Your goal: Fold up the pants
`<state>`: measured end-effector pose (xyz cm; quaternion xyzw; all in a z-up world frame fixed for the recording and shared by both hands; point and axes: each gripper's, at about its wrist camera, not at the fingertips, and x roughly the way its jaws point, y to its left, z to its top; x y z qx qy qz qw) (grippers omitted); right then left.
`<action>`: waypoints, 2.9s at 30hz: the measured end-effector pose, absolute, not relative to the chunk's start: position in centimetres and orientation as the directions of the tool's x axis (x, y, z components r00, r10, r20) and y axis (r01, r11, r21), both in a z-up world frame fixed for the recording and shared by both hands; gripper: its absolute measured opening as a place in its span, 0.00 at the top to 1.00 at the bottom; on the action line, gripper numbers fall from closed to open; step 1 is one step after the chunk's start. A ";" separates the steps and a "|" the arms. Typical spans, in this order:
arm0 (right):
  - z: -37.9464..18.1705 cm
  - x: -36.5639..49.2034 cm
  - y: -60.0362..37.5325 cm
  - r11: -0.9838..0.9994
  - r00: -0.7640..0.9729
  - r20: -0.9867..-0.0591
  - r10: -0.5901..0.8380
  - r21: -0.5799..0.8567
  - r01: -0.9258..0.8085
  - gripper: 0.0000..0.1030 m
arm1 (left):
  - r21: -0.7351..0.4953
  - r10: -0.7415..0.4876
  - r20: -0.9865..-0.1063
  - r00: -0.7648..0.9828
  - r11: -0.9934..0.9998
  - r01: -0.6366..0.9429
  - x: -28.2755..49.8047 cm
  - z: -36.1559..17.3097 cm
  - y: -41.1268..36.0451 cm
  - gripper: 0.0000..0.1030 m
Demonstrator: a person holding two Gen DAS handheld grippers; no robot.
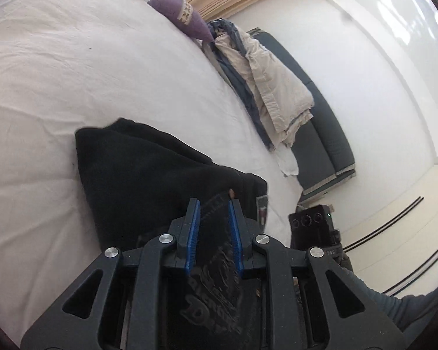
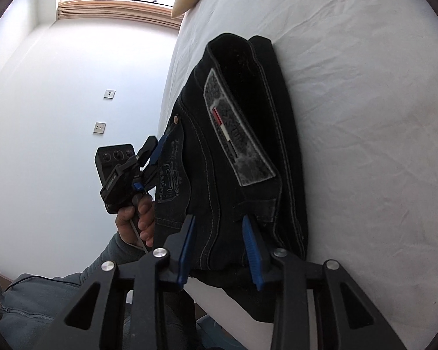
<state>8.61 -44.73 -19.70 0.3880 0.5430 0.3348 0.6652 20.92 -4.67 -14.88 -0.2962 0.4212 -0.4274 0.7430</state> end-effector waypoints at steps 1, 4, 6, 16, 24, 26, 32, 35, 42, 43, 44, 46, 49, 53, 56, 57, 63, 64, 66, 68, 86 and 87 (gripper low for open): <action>-19.8 8.6 -44.8 0.473 0.186 -0.461 0.868 0.881 -0.022 0.66 | -0.800 -0.894 -0.352 0.276 0.441 0.406 19.9 -14.8 -4.6 0.82; -20.0 8.7 -45.1 0.472 0.186 -0.461 0.868 0.882 -0.017 0.66 | -0.798 -0.918 -0.347 0.193 0.397 0.453 16.5 -15.3 -5.6 0.82; -20.0 8.6 -45.3 0.478 0.187 -0.467 0.864 0.878 -0.015 0.66 | -0.767 -0.904 -0.393 0.167 0.422 0.483 14.2 -15.8 -6.2 0.82; -20.0 7.4 -45.9 0.450 0.220 -0.440 0.871 0.893 0.003 0.65 | -0.832 -0.933 -0.348 0.089 0.351 0.429 7.7 -17.6 -4.6 0.82; -13.0 5.9 -49.0 0.567 0.333 -0.507 0.796 0.816 -0.114 0.24 | -0.740 -0.872 -0.487 0.046 0.440 0.509 5.8 -14.5 -2.6 0.81; -12.7 6.8 -49.5 0.607 0.367 -0.540 0.758 0.789 -0.092 0.22 | -0.703 -0.841 -0.519 0.149 0.520 0.486 7.5 -13.7 -1.8 0.70; -15.4 10.6 -47.9 0.672 0.340 -0.624 0.704 0.740 -0.033 0.22 | -0.690 -0.752 -0.594 0.285 0.659 0.300 13.6 -14.1 -1.6 0.22; -16.9 11.8 -46.8 0.704 0.302 -0.666 0.682 0.710 -0.022 0.22 | -0.680 -0.727 -0.642 0.246 0.687 0.257 15.1 -15.5 -3.0 0.22; -17.4 12.9 -45.4 0.712 0.279 -0.673 0.685 0.700 -0.058 0.12 | -0.695 -0.734 -0.651 0.193 0.679 0.238 16.3 -16.8 -6.2 0.22; -17.3 13.1 -45.1 0.723 0.277 -0.683 0.676 0.687 -0.069 0.12 | -0.693 -0.731 -0.658 0.182 0.682 0.233 16.5 -17.1 -6.6 0.22; -17.1 13.3 -44.7 0.736 0.274 -0.695 0.665 0.672 -0.082 0.12 | -0.686 -0.723 -0.669 0.173 0.690 0.233 16.8 -17.0 -7.3 0.22; -16.9 13.6 -43.7 0.751 0.270 -0.708 0.653 0.652 -0.104 0.20 | -0.669 -0.709 -0.685 0.167 0.703 0.240 17.0 -16.8 -8.5 0.24; -17.0 13.8 -42.6 0.778 0.247 -0.741 0.624 0.619 -0.108 0.34 | -0.643 -0.686 -0.711 0.156 0.724 0.250 17.5 -16.4 -9.9 0.37; -17.0 13.6 -43.1 0.794 0.255 -0.759 0.600 0.604 -0.071 0.62 | -0.641 -0.678 -0.714 0.173 0.733 0.226 17.8 -16.4 -10.5 0.57; -16.1 12.8 -42.8 0.816 0.279 -0.773 0.570 0.572 -0.082 0.70 | -0.638 -0.673 -0.715 0.189 0.739 0.216 17.7 -16.1 -10.5 0.65; -15.8 12.6 -42.4 0.832 0.288 -0.785 0.549 0.547 -0.093 0.73 | -0.637 -0.673 -0.714 0.193 0.739 0.217 17.6 -15.9 -10.5 0.69; -12.6 11.5 -39.9 0.879 0.344 -0.810 0.475 0.453 -0.147 0.81 | -0.632 -0.675 -0.704 0.220 0.737 0.240 17.5 -13.9 -9.9 0.78; -11.8 11.4 -39.4 0.882 0.353 -0.809 0.471 0.443 -0.160 0.82 | -0.635 -0.679 -0.699 0.225 0.734 0.240 17.5 -13.5 -9.6 0.78; -10.4 11.4 -38.5 0.884 0.372 -0.803 0.466 0.428 -0.186 0.82 | -0.637 -0.682 -0.686 0.254 0.731 0.243 17.8 -12.1 -8.8 0.78; -9.0 11.7 -37.5 0.878 0.387 -0.788 0.479 0.427 -0.217 0.83 | -0.623 -0.675 -0.677 0.293 0.738 0.259 18.2 -10.2 -7.6 0.78; -12.7 25.6 -26.4 0.796 0.303 -0.736 0.606 0.558 -0.236 0.83 | -0.509 -0.521 -0.748 0.411 0.848 0.150 31.1 -9.7 7.1 0.78; -13.5 25.9 -26.6 0.788 0.294 -0.731 0.616 0.575 -0.221 0.82 | -0.518 -0.528 -0.748 0.402 0.843 0.143 31.5 -10.5 7.5 0.78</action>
